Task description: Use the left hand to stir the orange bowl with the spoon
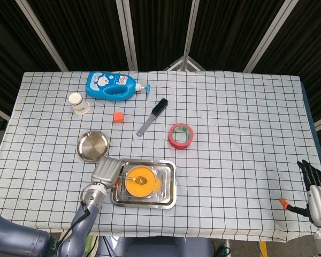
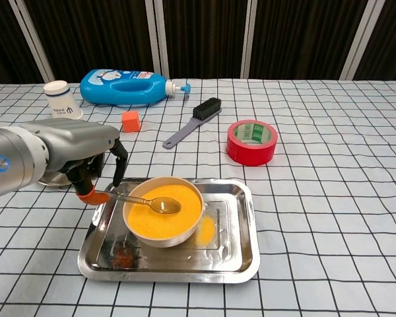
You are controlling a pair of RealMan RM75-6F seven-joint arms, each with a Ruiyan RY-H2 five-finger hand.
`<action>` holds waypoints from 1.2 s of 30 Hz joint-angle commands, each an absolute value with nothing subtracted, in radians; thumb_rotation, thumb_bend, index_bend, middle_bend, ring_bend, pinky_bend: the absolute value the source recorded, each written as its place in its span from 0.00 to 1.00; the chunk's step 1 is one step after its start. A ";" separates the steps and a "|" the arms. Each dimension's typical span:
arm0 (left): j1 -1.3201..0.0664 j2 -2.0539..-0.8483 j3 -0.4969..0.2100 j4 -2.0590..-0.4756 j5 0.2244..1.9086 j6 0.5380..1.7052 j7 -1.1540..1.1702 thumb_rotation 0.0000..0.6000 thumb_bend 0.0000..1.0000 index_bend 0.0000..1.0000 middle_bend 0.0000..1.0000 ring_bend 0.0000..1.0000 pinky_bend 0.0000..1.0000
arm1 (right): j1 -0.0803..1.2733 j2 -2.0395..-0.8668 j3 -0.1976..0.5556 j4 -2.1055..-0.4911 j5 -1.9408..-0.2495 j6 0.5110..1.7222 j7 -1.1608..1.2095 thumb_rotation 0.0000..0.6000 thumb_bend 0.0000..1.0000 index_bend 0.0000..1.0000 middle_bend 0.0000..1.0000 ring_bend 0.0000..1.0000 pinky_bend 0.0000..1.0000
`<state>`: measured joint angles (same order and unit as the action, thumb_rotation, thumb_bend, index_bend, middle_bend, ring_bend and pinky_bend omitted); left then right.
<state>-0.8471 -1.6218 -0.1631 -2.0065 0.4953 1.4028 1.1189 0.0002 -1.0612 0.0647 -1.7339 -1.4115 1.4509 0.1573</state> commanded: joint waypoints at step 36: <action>-0.886 -1.680 -0.147 -1.968 0.472 1.446 1.121 1.00 0.49 0.51 1.00 1.00 1.00 | -0.001 -1.062 0.064 -1.736 -1.419 1.456 0.163 1.00 0.20 0.00 0.00 0.00 0.00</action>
<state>-0.8860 -1.6800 -0.1474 -1.9680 0.4726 1.4458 1.1212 -0.0011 -1.0617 0.0639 -1.7356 -1.4188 1.4557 0.1632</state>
